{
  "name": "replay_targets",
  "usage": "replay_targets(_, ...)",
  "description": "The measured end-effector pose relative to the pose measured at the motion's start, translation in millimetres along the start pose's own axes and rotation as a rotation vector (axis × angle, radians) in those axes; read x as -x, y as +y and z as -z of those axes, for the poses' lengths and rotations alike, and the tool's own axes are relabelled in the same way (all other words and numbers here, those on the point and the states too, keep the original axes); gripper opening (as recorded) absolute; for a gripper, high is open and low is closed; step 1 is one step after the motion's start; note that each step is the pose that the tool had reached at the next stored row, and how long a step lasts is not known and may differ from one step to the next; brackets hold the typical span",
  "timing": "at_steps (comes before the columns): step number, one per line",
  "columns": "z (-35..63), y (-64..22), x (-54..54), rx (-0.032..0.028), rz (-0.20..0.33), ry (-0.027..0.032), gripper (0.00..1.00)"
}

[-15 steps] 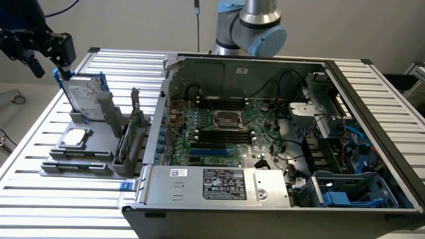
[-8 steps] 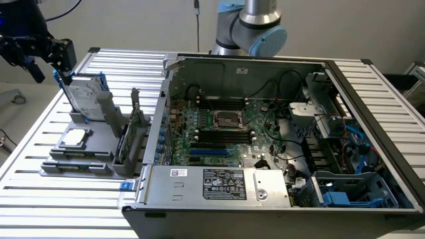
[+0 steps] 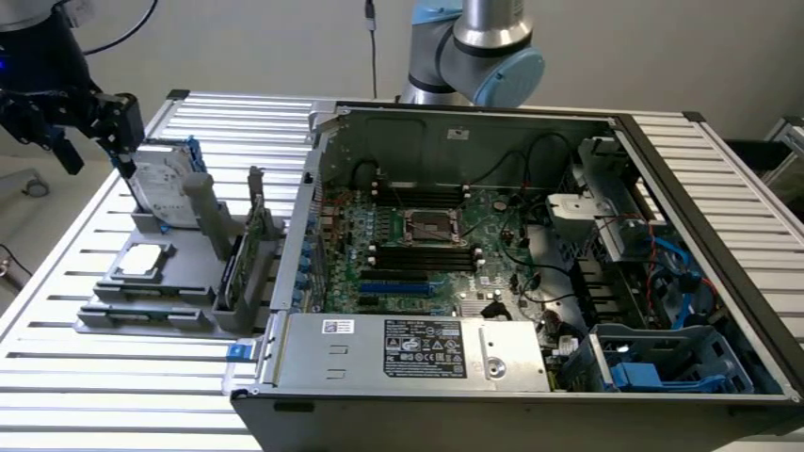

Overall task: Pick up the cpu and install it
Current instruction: 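Pick up the cpu and move it towards the insertion slot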

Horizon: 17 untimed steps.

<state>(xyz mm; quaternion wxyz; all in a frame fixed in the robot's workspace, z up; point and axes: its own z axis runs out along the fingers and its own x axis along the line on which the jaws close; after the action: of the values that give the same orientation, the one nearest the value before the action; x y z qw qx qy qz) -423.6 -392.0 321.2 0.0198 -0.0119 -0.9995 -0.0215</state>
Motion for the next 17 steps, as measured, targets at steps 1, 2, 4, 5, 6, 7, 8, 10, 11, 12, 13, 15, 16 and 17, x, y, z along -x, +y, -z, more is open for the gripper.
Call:
replay_targets(1,-1.8,-2.1,0.1,0.0000,0.001,0.0002,0.65)
replay_targets(2,-3.6,-3.9,0.3,0.0001,0.003,0.0004,0.65)
replay_targets(4,-7.1,-6.9,0.5,0.0001,0.007,0.0006,0.65)
replay_targets(5,-8.7,-8.1,0.5,-0.0002,0.010,0.0010,0.65)
replay_targets(6,-10.4,-9.4,0.6,-0.0002,0.012,0.0012,0.65)
replay_targets(7,-12.4,-10.7,0.7,-0.0003,0.015,0.0014,0.65)
replay_targets(8,-14.1,-11.9,0.8,-0.0004,0.018,0.0016,0.65)
replay_targets(10,-17.6,-14.4,1.1,-0.0005,0.024,0.0019,0.65)
replay_targets(11,-19.3,-15.5,1.1,-0.0006,0.027,0.0022,0.65)
replay_targets(12,-21.2,-16.7,1.3,-0.0005,0.030,0.0021,0.65)
replay_targets(13,-22.9,-17.7,1.3,-0.0008,0.032,0.0024,0.65)
replay_targets(15,-26.4,-19.7,1.5,-0.0009,0.036,0.0026,0.65)
replay_targets(16,-28.3,-20.8,1.6,-0.0010,0.038,0.0026,0.65)
replay_targets(17,-30.0,-21.8,1.7,-0.0010,0.039,0.0027,0.65)
